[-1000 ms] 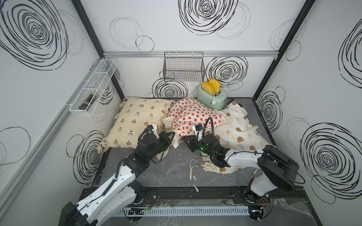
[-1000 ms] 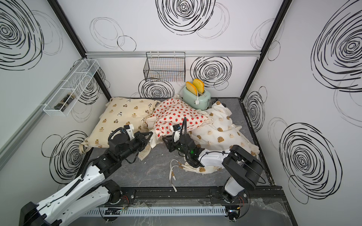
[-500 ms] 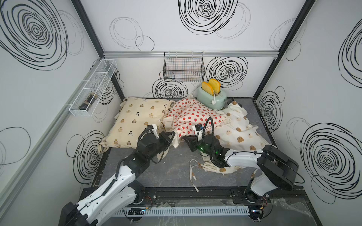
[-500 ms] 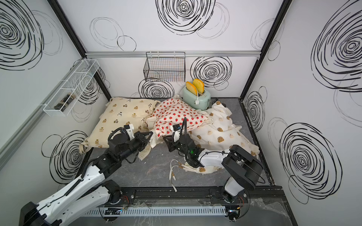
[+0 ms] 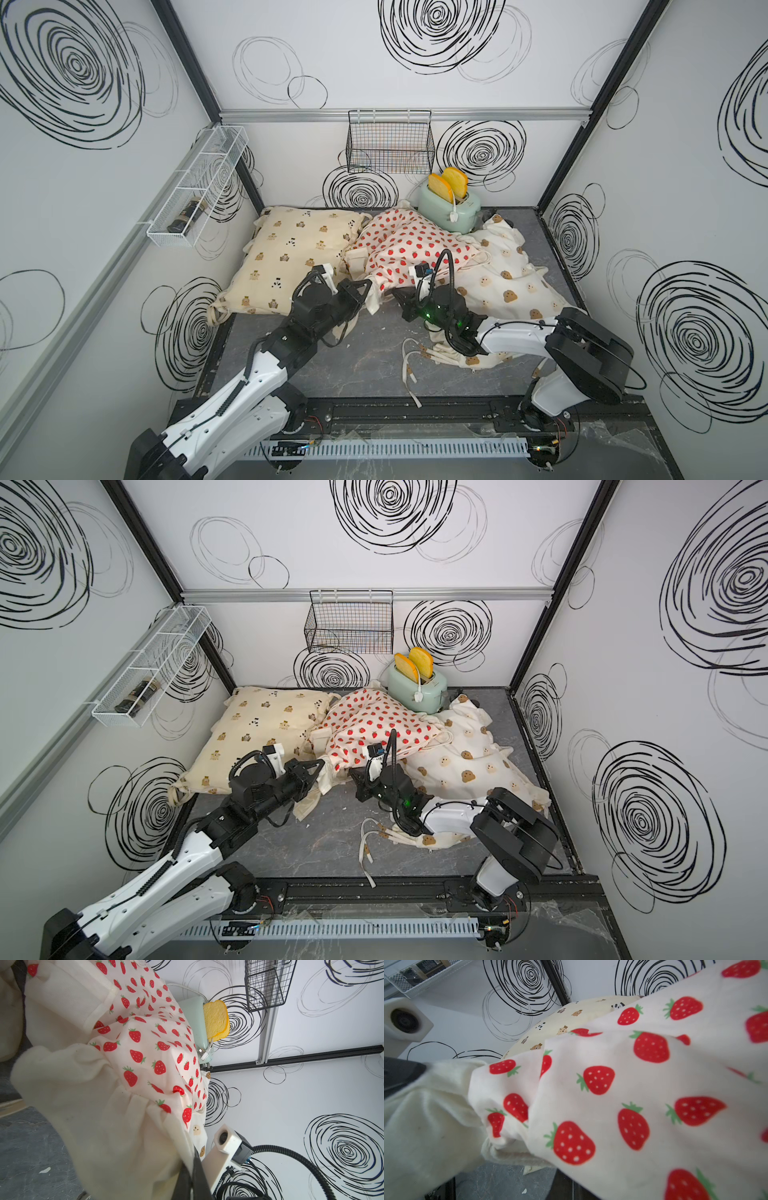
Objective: Zip up pillowcases
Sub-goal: Adjust the pillowcase at the center of the board.
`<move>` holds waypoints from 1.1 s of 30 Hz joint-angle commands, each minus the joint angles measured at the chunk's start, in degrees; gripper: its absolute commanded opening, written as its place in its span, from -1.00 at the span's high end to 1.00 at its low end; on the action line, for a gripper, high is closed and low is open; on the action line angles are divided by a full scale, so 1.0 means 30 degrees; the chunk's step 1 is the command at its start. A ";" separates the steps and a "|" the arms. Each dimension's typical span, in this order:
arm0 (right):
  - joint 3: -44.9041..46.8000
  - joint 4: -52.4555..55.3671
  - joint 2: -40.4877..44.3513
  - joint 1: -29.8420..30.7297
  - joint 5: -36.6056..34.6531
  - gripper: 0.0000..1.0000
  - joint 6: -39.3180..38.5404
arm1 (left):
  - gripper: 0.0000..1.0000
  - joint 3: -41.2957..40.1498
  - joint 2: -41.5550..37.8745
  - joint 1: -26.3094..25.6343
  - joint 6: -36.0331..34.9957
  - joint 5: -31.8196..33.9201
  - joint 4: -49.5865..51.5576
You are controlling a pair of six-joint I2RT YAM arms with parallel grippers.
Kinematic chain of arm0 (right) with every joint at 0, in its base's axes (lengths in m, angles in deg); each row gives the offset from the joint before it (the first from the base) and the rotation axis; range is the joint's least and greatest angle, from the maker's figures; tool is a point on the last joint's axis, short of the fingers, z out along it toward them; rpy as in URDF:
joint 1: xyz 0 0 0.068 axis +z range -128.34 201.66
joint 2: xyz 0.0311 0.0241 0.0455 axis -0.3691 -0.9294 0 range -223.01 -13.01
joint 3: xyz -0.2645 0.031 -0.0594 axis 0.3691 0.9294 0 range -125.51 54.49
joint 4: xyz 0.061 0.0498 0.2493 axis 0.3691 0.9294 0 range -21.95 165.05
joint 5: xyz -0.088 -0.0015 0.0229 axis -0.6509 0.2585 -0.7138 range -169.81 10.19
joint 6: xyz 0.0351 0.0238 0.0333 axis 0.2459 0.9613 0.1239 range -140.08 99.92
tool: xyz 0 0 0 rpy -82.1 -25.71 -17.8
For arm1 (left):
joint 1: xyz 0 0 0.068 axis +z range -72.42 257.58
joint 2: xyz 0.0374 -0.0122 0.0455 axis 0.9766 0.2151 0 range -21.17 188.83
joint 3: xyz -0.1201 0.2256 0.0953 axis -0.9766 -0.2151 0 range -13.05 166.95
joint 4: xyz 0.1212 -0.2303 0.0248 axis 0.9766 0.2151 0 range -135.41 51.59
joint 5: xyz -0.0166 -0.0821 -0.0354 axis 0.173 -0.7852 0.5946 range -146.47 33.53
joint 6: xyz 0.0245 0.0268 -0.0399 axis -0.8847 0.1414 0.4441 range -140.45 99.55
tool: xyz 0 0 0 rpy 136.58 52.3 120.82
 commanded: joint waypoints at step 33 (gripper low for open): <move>-0.3078 1.0428 0.3916 -0.0345 0.3190 1.00 -0.1624 | 0.65 -0.0481 0.0260 0.2273 -0.4243 -0.4690 0.0661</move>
